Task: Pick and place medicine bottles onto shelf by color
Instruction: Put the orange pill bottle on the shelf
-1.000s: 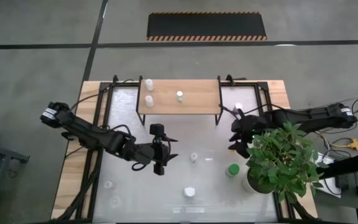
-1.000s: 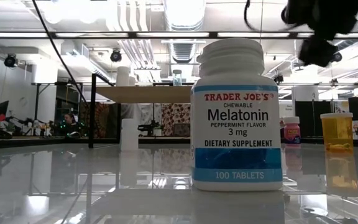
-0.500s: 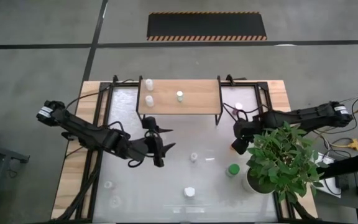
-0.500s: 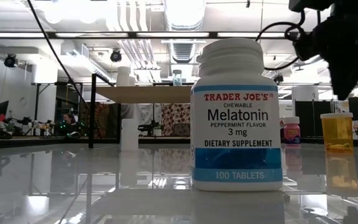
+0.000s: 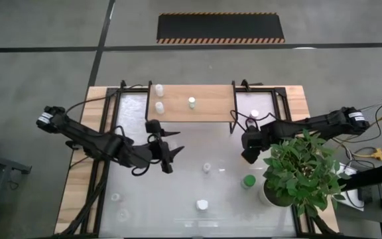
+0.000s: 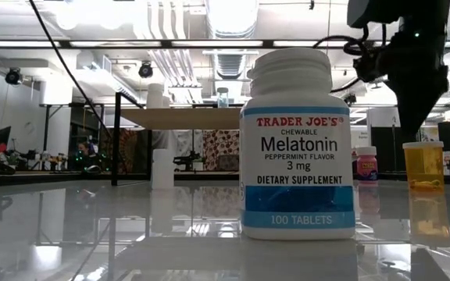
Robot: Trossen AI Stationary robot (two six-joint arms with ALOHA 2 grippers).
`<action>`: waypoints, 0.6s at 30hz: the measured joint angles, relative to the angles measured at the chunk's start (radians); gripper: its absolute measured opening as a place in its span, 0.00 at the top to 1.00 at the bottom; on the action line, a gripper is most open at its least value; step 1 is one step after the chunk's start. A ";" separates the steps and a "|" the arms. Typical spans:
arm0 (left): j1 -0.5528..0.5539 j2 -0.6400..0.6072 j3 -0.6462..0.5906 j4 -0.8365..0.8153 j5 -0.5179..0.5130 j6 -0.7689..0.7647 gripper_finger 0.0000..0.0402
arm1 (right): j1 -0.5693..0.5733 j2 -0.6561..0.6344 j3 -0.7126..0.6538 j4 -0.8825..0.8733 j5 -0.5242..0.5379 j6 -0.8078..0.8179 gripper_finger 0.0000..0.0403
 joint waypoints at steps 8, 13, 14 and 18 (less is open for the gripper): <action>-0.001 -0.024 -0.019 0.003 -0.021 -0.007 0.41 | 0.000 0.000 0.037 -0.009 -0.052 0.096 0.44; -0.002 -0.028 -0.054 0.010 -0.089 -0.047 0.41 | 0.000 0.008 0.011 -0.011 -0.059 0.168 0.27; -0.002 -0.031 -0.061 0.011 -0.096 -0.053 0.41 | 0.000 0.013 0.004 -0.011 -0.061 0.181 0.24; -0.002 -0.039 -0.079 0.011 -0.106 -0.059 0.41 | 0.001 0.036 -0.023 -0.008 -0.087 0.207 0.13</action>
